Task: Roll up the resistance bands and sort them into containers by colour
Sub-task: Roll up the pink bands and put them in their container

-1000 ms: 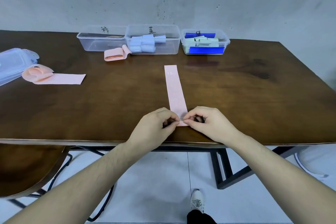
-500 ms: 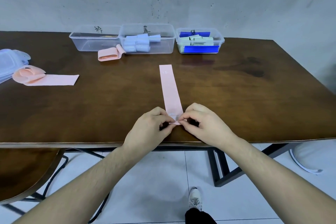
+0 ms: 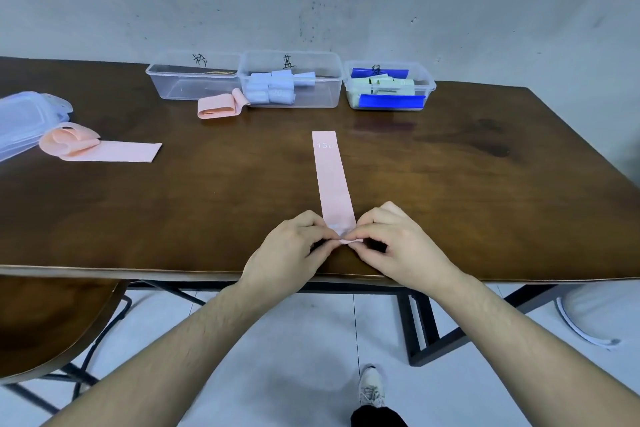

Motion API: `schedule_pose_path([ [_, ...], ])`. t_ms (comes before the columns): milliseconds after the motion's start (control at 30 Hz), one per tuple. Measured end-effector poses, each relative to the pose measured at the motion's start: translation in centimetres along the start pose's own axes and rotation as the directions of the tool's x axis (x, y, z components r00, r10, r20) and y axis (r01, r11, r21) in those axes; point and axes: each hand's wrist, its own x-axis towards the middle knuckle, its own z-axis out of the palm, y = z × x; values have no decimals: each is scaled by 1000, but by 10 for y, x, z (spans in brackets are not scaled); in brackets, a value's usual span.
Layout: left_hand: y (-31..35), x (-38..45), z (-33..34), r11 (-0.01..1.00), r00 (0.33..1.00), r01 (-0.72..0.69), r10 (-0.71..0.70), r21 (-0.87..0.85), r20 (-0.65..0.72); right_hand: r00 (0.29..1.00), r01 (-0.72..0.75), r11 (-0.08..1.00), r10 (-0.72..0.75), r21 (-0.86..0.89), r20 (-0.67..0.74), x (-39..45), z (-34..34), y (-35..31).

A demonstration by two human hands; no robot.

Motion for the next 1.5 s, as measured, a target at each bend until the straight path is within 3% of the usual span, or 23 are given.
schedule_pose_path([
  [233, 1, 2, -1, 998, 999, 44, -43, -40, 21, 978, -200, 968, 188, 150, 86, 2, -4, -2],
  [400, 1, 3, 0, 998, 998, 55, -54, -41, 24, 967, -246, 952, 230, 180, 109, 3, -4, -5],
  [733, 3, 5, 4, 999, 999, 30, -29, 19, -38, 969, -237, 954, 219, 181, 117, 4, -4, -7],
  [1300, 1, 4, 0, 999, 999, 42, -42, -18, 32, 971, -231, 964, 220, 132, 94, 3, -1, -5],
  [1500, 4, 4, 0, 1000, 999, 23, -23, -1, -31, 971, -227, 964, 214, 141, 103, 6, -7, -9],
])
